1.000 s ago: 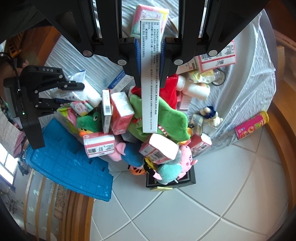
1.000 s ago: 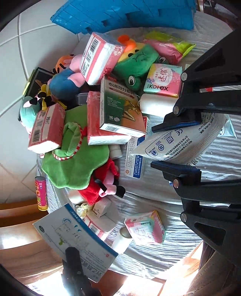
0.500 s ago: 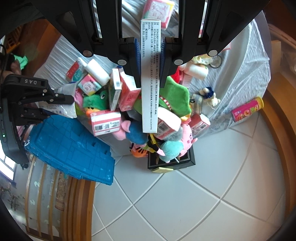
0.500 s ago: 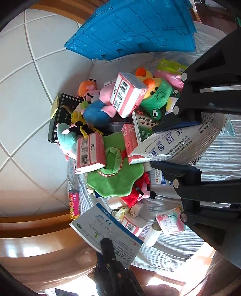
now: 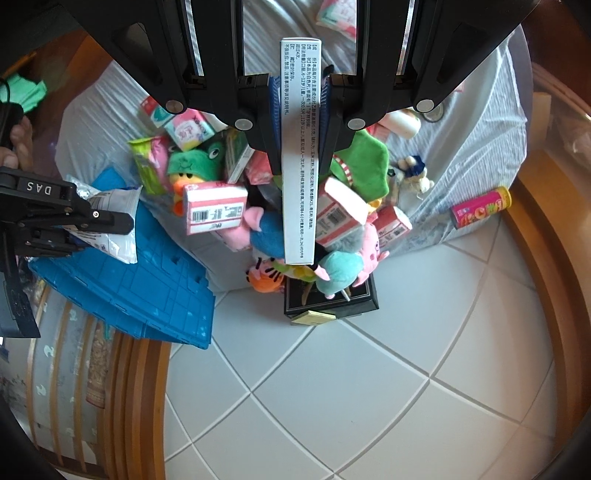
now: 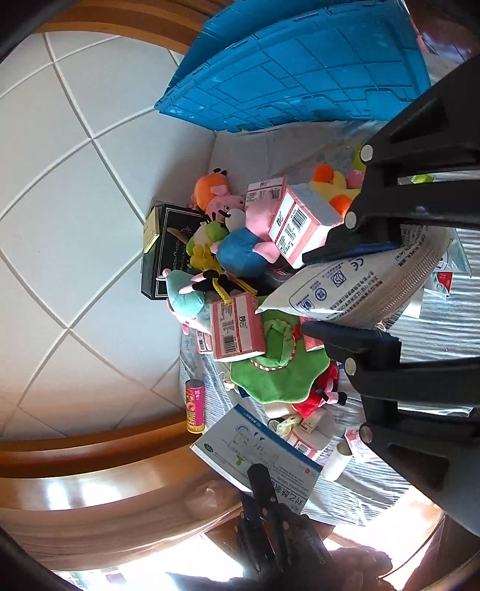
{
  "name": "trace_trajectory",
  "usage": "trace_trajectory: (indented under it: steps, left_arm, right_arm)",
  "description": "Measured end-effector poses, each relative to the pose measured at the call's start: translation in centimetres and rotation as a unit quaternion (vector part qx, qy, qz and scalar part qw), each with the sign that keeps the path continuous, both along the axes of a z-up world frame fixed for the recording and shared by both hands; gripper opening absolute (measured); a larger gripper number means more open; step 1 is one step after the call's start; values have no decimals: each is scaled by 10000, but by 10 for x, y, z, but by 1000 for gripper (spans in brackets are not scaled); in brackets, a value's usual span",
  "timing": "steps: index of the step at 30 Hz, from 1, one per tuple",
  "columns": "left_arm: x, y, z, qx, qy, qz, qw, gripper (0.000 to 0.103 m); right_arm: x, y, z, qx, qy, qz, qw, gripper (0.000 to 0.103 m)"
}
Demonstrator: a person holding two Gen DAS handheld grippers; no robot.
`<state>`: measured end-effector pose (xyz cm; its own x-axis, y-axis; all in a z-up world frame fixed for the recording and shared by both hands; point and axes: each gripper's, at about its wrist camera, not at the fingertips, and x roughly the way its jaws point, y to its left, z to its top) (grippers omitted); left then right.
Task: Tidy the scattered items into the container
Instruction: 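Carry the white box and sachet over the blue crate with both tools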
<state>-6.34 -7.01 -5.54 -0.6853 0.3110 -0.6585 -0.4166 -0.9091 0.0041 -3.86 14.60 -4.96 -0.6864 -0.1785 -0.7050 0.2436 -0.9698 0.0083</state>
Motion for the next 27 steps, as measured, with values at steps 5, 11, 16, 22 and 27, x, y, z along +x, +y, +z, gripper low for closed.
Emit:
trace_trajectory:
  steps: [5,11,16,22,27]
  left_arm:
    - [1,36,12,13,82,182,9998,16]
    - [2,85,27,39,195,274,9994,16]
    - [6,125,38,26,251,234,9994,16]
    - [8,170,50,92,298,122,9994,16]
    - [8,209,60,128,361,-65,9992,16]
  right_arm:
    - [-7,41,11,-54,114,120,9998,30]
    - [-10,89,21,-142,222,163,9995,30]
    - [-8,122,29,-204,291,186,9992,30]
    - [-4,162,40,-267,379,151,9988,30]
    - [0,199,52,-317,493,-30,9983,30]
